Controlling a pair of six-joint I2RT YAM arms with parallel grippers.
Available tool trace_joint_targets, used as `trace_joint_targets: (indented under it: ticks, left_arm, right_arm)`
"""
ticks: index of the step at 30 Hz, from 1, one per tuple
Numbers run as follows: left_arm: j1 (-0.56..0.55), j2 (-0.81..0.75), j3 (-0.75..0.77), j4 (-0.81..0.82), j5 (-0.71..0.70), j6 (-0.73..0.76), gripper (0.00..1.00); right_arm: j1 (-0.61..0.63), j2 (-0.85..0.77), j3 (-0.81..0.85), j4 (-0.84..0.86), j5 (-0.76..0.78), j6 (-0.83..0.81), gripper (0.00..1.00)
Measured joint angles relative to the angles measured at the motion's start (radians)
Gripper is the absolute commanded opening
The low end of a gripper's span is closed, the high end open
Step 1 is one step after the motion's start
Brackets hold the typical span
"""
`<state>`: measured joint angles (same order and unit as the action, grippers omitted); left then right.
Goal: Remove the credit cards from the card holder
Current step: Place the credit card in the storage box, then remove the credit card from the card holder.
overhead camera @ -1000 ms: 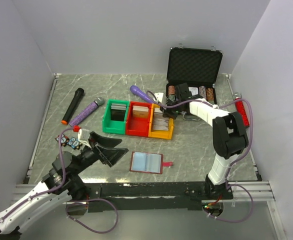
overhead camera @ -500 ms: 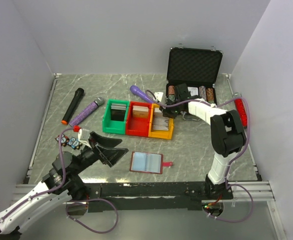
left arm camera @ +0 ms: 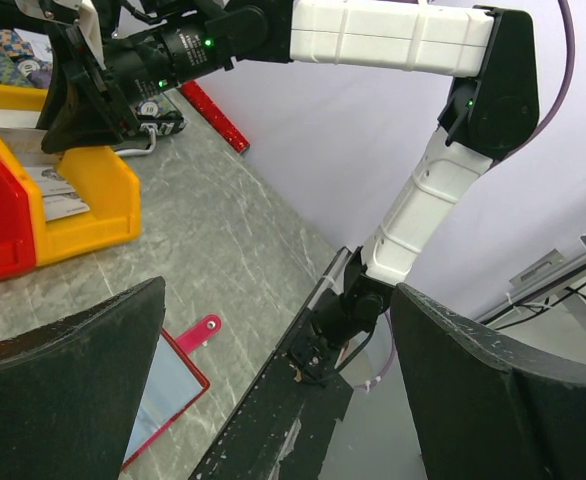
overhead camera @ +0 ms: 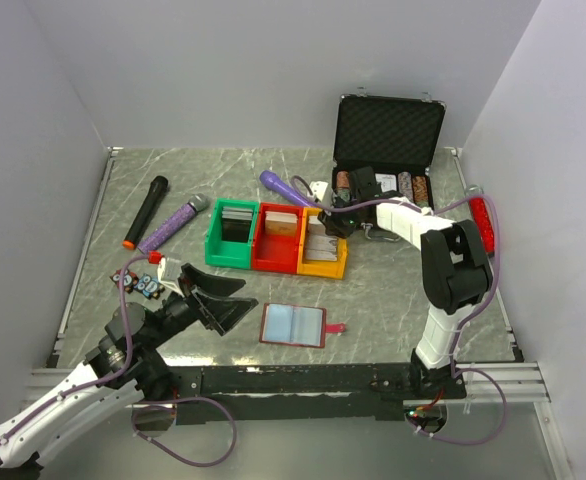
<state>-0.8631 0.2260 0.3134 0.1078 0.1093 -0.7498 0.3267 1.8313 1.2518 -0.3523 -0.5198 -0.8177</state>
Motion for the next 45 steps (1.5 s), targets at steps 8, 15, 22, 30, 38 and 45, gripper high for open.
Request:
trace_joint_targets:
  ticks: [8, 15, 22, 30, 38, 45]
  left_arm:
    - [0.0, 0.0, -0.002, 0.0, 0.002, 0.0, 0.99]
    - [0.0, -0.003, -0.002, 0.0, 0.002, 0.0, 0.99]
    - [0.0, -0.01, -0.002, -0.008, -0.008, -0.003, 0.98]
    - [0.0, 0.079, -0.002, -0.038, -0.081, -0.023, 0.99]
    - [0.0, 0.097, 0.001, -0.168, -0.226, -0.057, 0.99]
    - [0.0, 0.22, 0.001, -0.197, -0.261, -0.098, 0.95]
  right_arm:
    - [0.0, -0.029, 0.035, 0.031, 0.053, 0.093, 0.36]
    - [-0.002, -0.084, 0.117, 0.106, 0.133, 0.131, 0.36]
    - [0.022, -0.262, 0.025, 0.292, 0.239, 0.293, 0.4]
    - [0.347, -0.563, -0.212, 0.522, 0.344, 0.436, 0.42]
    - [0.598, -0.797, -0.53, 0.602, 0.367, 0.546, 1.0]
    - [0.711, -0.923, -0.645, 0.531, 0.379, 0.786, 1.0]
